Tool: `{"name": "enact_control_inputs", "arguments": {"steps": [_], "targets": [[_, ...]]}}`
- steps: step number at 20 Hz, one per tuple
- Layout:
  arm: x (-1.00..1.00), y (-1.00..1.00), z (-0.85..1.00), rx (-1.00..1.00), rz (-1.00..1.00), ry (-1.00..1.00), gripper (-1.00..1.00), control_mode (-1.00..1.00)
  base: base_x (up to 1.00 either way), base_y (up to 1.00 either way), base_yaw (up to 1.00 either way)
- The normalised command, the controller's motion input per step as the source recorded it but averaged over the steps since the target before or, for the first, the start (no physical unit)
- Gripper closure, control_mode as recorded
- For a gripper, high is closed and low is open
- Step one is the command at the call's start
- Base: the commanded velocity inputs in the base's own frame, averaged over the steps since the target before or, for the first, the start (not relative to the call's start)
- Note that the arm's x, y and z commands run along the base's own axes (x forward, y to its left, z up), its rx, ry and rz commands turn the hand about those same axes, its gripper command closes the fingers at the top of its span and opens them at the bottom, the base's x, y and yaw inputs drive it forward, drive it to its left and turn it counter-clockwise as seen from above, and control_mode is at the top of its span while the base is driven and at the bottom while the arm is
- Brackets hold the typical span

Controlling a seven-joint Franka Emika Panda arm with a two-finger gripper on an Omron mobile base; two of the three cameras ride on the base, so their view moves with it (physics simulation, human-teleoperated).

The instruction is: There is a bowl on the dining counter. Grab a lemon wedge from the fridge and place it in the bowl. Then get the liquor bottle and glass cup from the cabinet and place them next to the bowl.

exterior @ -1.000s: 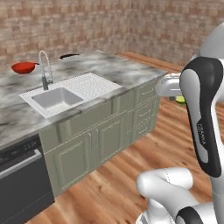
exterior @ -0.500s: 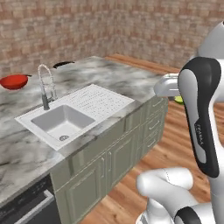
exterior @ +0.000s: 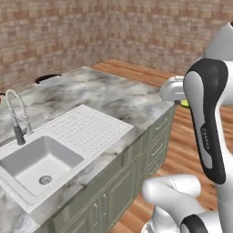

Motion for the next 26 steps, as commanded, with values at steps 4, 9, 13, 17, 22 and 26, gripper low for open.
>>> {"name": "enact_control_inputs", "arguments": {"steps": [4, 9, 13, 17, 22, 26], "targets": [[0.0, 0.0, 0.0, 0.0, 0.0, 0.0, 1.0, 1.0, 0.99, -0.85, 0.0], [0.0, 0.0, 0.0, 0.0, 0.0, 0.0, 1.0, 1.0, 0.99, -0.97, 0.17], [0.0, 0.0, 0.0, 0.0, 0.0, 0.0, 1.0, 1.0, 0.95, -1.0, 0.28], [0.0, 0.0, 0.0, 0.0, 0.0, 0.0, 1.0, 1.0, 0.91, -1.0, 0.3], [0.0, 0.0, 0.0, 0.0, 0.0, 0.0, 1.0, 1.0, 0.72, -1.0, 0.33], [0.0, 0.0, 0.0, 0.0, 0.0, 0.0, 1.0, 1.0, 0.63, -1.0, 0.33]]}}
